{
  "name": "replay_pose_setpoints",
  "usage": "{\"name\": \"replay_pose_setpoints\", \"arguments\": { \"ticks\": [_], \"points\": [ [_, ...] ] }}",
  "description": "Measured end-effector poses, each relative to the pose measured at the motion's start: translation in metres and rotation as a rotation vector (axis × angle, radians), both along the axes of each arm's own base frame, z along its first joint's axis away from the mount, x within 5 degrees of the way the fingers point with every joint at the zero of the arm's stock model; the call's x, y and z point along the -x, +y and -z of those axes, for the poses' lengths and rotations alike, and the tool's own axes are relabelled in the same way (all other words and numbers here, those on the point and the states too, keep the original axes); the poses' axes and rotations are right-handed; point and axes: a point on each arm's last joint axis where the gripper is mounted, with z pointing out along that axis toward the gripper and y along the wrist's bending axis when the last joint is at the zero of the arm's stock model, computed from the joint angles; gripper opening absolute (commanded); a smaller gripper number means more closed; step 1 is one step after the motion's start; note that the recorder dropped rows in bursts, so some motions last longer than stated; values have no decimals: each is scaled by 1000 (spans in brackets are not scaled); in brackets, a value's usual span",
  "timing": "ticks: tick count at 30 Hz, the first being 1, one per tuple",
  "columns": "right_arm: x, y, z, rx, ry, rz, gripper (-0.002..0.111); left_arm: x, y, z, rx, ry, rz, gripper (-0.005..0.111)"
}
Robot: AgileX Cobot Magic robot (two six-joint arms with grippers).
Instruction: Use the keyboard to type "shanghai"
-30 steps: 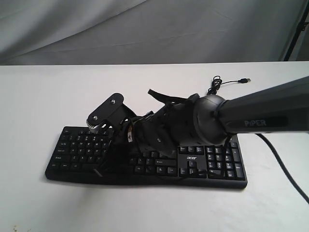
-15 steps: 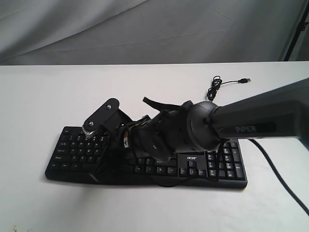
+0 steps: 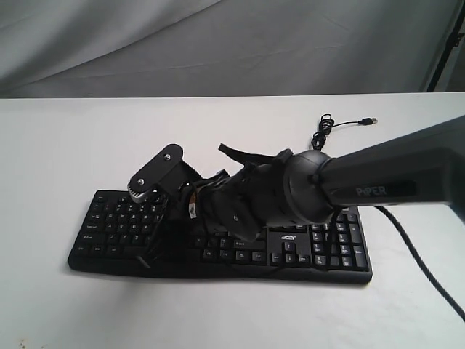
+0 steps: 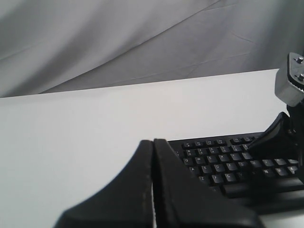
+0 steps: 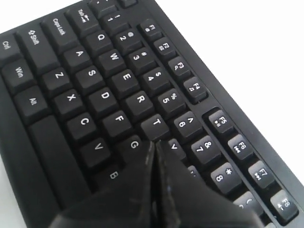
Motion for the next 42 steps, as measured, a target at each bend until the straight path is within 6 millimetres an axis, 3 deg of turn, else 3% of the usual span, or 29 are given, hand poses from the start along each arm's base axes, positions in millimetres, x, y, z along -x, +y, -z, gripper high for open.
{"name": "replay_pose_setpoints", "arguments": {
  "ticks": [5, 11, 17, 21, 25, 30, 42],
  "points": [
    [-1, 1, 14, 4, 10, 4, 0, 0, 0, 0, 0, 0, 0, 0],
    [0, 2, -8, 8, 7, -3, 0, 0, 0, 0, 0, 0, 0, 0],
    [-4, 44, -27, -9, -25, -70, 0, 0, 0, 0, 0, 0, 0, 0],
    [-9, 70, -18, 3, -21, -102, 0, 0, 0, 0, 0, 0, 0, 0],
    [-16, 83, -6, 13, -12, -106, 0, 0, 0, 0, 0, 0, 0, 0],
    [-18, 87, 4, 25, -2, -107, 0, 0, 0, 0, 0, 0, 0, 0],
    [-16, 90, 3, 10, 7, -101, 0, 0, 0, 0, 0, 0, 0, 0]
  ]
}}
